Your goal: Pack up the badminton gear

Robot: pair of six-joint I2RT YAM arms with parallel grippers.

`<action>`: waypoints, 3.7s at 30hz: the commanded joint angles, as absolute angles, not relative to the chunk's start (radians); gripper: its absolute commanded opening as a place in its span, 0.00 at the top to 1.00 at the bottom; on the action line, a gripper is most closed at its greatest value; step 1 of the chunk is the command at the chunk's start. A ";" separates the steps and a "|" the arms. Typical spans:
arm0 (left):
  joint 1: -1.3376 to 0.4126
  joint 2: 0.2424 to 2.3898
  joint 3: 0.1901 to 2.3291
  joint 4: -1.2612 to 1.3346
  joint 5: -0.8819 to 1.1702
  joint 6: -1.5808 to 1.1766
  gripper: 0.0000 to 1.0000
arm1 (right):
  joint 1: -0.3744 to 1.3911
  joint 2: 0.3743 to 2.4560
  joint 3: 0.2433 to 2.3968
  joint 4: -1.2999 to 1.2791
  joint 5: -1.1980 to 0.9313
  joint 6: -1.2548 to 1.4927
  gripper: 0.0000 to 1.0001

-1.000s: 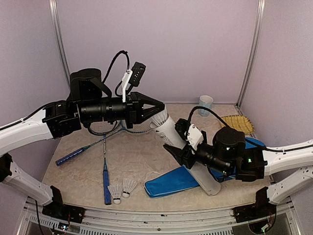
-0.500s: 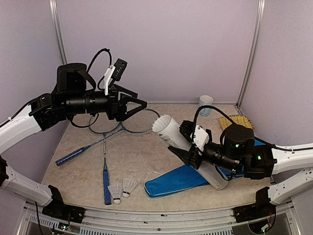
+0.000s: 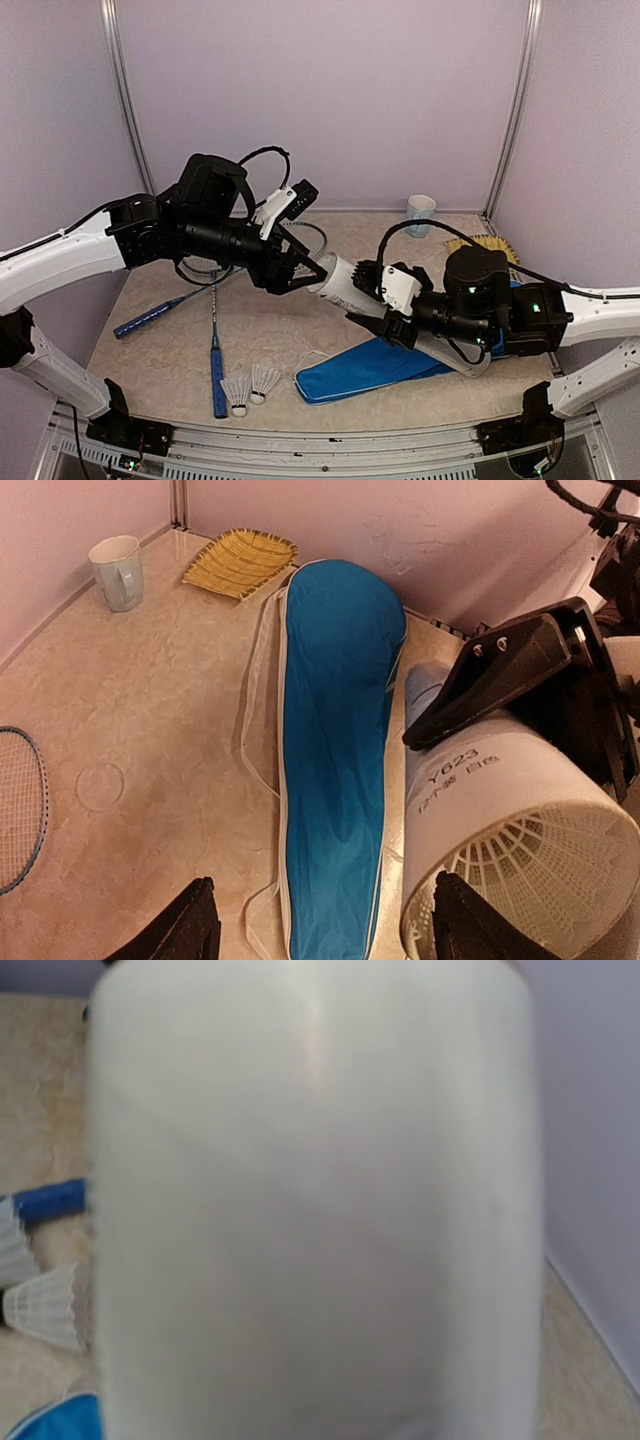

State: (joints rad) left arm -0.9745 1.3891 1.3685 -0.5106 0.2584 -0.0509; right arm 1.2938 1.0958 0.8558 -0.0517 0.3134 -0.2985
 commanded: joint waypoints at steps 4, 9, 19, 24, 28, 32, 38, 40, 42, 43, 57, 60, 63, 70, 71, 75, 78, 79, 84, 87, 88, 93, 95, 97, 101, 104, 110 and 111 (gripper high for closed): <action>-1.030 1.508 1.428 -0.526 0.227 -0.053 0.29 | 1.296 1.124 0.919 -0.048 0.264 -0.316 0.70; -1.055 1.596 1.453 -0.516 0.250 -0.052 0.26 | 1.296 1.113 0.912 -0.004 0.257 -0.321 0.70; -0.941 1.357 1.362 -0.464 0.391 -0.061 0.01 | 1.277 1.080 0.835 -0.009 0.320 -0.261 0.70; -0.841 1.254 1.308 -0.543 0.412 -0.051 0.01 | 1.257 1.054 0.793 -0.022 0.315 -0.217 0.70; -0.759 1.235 1.202 -0.593 0.392 -0.083 0.03 | 1.252 1.048 0.785 -0.050 0.310 -0.192 0.70; -0.737 1.294 1.084 -0.676 0.319 -0.117 0.09 | 1.250 1.049 0.780 -0.074 0.285 -0.168 0.70; -0.789 1.371 1.011 -0.736 0.201 -0.154 0.15 | 1.250 1.030 0.754 -0.057 0.259 -0.147 0.70; -0.812 1.417 1.014 -0.763 0.158 -0.163 0.17 | 1.250 1.027 0.751 -0.055 0.255 -0.142 0.70; -0.848 1.461 1.013 -0.758 0.152 -0.160 0.17 | 1.250 1.024 0.747 -0.052 0.250 -0.140 0.70; -0.860 1.479 1.017 -0.760 0.141 -0.158 0.17 | 1.250 1.022 0.744 -0.051 0.249 -0.140 0.70; -0.927 1.616 1.035 -0.741 0.217 -0.108 0.48 | 1.249 0.993 0.724 -0.048 0.248 -0.136 0.70; -0.938 1.611 1.033 -0.738 0.238 -0.105 0.57 | 1.249 0.994 0.725 -0.047 0.251 -0.139 0.70; -0.947 1.605 1.029 -0.733 0.266 -0.102 0.72 | 1.249 0.994 0.725 -0.048 0.252 -0.140 0.70; -0.938 1.567 1.070 -0.746 0.228 -0.098 1.00 | 1.250 0.982 0.718 -0.046 0.257 -0.131 0.70; -0.926 1.555 1.084 -0.748 0.213 -0.099 1.00 | 1.249 0.984 0.717 -0.046 0.258 -0.130 0.70; -0.841 1.487 1.161 -0.738 0.167 -0.103 1.00 | 1.249 0.992 0.719 -0.043 0.266 -0.121 0.70; -0.774 1.412 1.225 -0.676 0.158 -0.119 1.00 | 1.249 1.003 0.719 -0.036 0.271 -0.115 0.70; -0.769 1.379 1.240 -0.640 0.164 -0.120 1.00 | 1.249 1.008 0.721 -0.031 0.274 -0.114 0.70; -0.802 1.188 1.257 -0.439 0.222 -0.126 1.00 | 1.249 1.043 0.733 -0.018 0.282 -0.115 0.70; -0.840 1.117 1.253 -0.359 0.255 -0.137 1.00 | 1.249 1.071 0.741 -0.008 0.281 -0.117 0.70; -0.855 1.105 1.250 -0.339 0.271 -0.141 1.00 | 1.249 1.082 0.744 -0.004 0.281 -0.118 0.70; -0.941 1.112 1.248 -0.297 0.293 -0.148 1.00 | 1.249 1.114 0.757 0.050 0.270 -0.120 0.71; -0.963 1.122 1.235 -0.272 0.289 -0.155 1.00 | 1.249 1.122 0.759 0.079 0.263 -0.121 0.71; -0.981 1.133 1.215 -0.228 0.309 -0.168 1.00 | 1.249 1.127 0.763 0.106 0.256 -0.123 0.71; -1.009 1.171 1.202 -0.152 0.336 -0.187 1.00 | 1.249 1.124 0.768 0.153 0.228 -0.137 0.71; -1.029 1.209 1.203 -0.115 0.374 -0.198 1.00 | 1.249 1.120 0.771 0.179 0.222 -0.145 0.71; -1.046 1.262 1.192 -0.100 0.420 -0.215 1.00 | 1.250 1.096 0.759 0.221 0.197 -0.157 0.71; -1.046 1.258 1.194 -0.118 0.406 -0.209 0.99 | 1.250 1.089 0.752 0.225 0.195 -0.158 0.71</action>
State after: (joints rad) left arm -1.0401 1.2495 1.1992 -0.1352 0.3805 -0.2039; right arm 1.2598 1.1225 0.7357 0.1432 0.2180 -0.1444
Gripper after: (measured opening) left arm 0.002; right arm 0.602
